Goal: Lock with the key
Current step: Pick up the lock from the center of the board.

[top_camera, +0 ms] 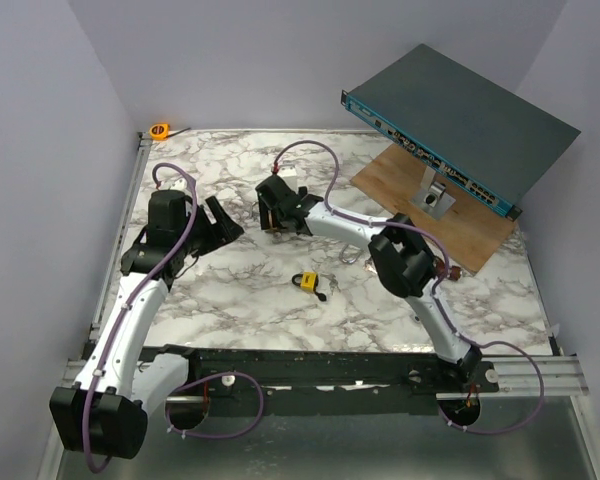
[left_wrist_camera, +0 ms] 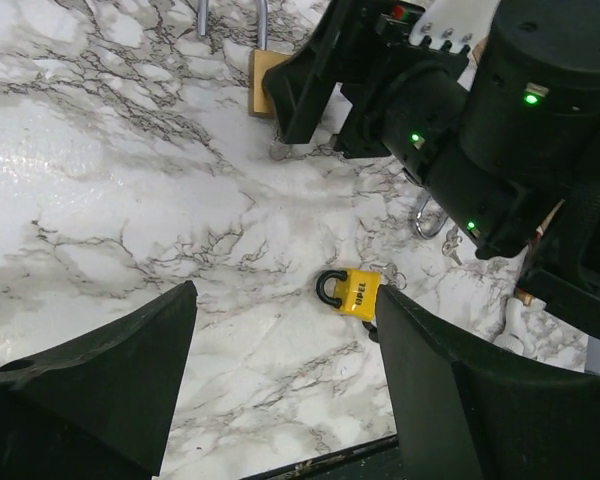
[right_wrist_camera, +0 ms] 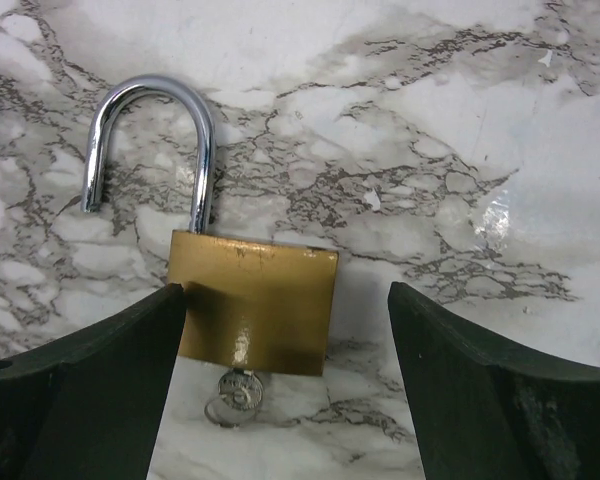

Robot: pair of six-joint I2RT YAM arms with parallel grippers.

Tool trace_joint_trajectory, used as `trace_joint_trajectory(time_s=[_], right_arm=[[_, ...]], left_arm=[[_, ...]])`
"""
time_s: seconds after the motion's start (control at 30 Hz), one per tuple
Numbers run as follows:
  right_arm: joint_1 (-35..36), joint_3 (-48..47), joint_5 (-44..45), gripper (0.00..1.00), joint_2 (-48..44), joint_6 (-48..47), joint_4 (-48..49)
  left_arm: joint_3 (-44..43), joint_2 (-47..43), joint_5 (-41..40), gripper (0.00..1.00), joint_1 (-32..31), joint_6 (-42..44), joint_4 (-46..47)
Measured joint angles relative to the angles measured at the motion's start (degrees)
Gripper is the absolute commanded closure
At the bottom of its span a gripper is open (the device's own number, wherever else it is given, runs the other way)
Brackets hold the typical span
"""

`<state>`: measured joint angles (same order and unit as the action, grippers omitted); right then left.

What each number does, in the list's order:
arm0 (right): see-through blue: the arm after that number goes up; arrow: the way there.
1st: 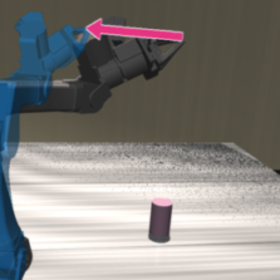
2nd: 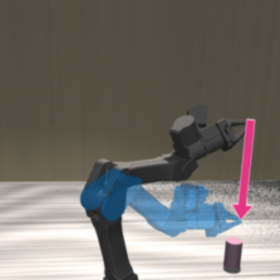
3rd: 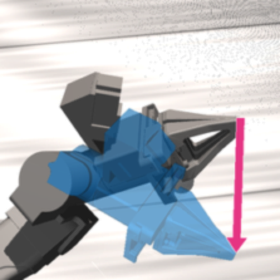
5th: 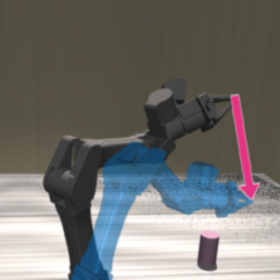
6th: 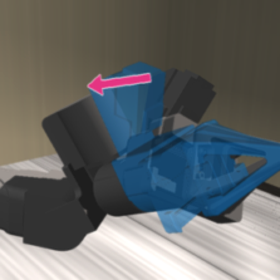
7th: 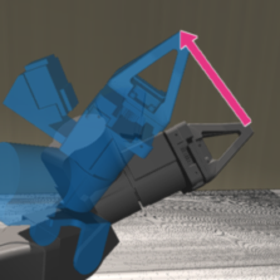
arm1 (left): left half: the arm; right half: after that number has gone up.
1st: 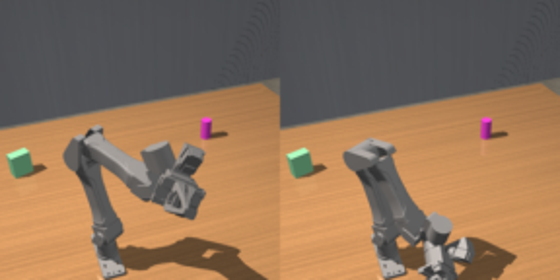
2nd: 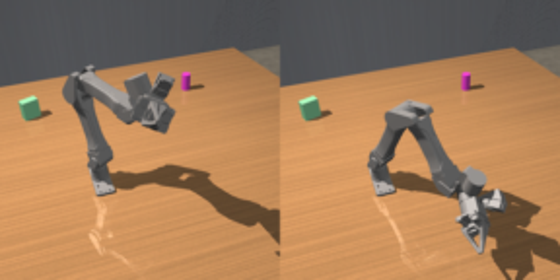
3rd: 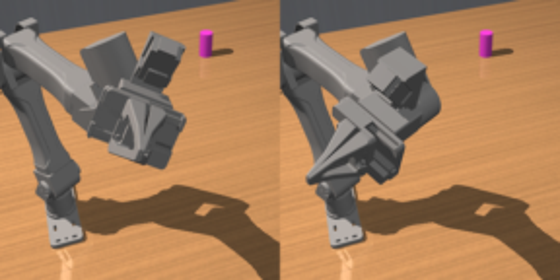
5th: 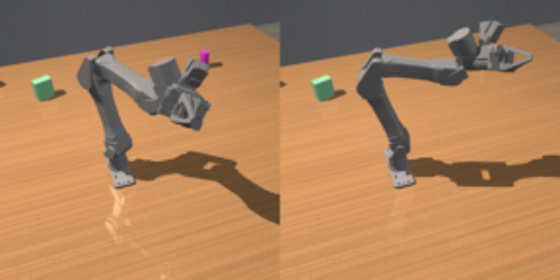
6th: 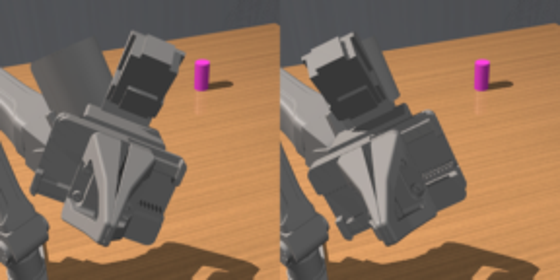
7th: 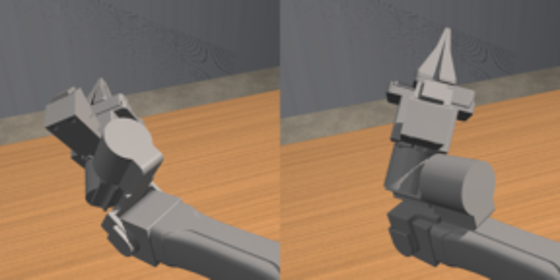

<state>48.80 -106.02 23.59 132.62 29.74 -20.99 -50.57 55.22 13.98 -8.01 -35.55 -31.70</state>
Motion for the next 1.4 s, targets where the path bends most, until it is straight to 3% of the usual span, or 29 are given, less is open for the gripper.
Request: trace_joint_trajectory(time_s=[0.37,0.57,0.8,0.93,1.0,1.1,1.23,1.4], right_arm=[[0.39,-20.09,4.57,0.16,12.02,-2.34,-7.26],[0.72,-13.90,6.12,0.16,9.90,-0.50,-7.26],[1.20,-12.94,6.32,0.18,9.31,0.37,-7.39],[1.81,-10.71,6.29,0.29,8.33,0.35,-5.75],[2.29,-8.79,6.14,0.48,7.37,0.22,-4.70],[2.80,-6.54,6.14,0.65,6.16,-0.28,-3.61],[2.80,-0.92,4.87,0.76,2.91,-1.36,-0.85],[2.75,8.33,2.10,0.77,-2.78,-3.04,2.49]], left_arm=[[0.00,0.35,1.57,0.28,1.53,0.72,-0.79],[0.00,1.18,2.27,0.28,2.05,0.63,-0.42],[0.00,4.59,3.30,0.29,2.05,-1.42,1.81],[0.00,8.00,3.13,0.30,2.05,-3.96,3.48],[0.00,9.88,2.60,0.31,2.05,-5.22,4.22],[0.00,12.74,1.46,0.33,2.08,-7.34,5.64],[-0.04,16.37,0.48,0.37,2.08,-9.53,7.23],[-1.46,22.10,0.35,0.39,2.16,-10.67,8.33]])
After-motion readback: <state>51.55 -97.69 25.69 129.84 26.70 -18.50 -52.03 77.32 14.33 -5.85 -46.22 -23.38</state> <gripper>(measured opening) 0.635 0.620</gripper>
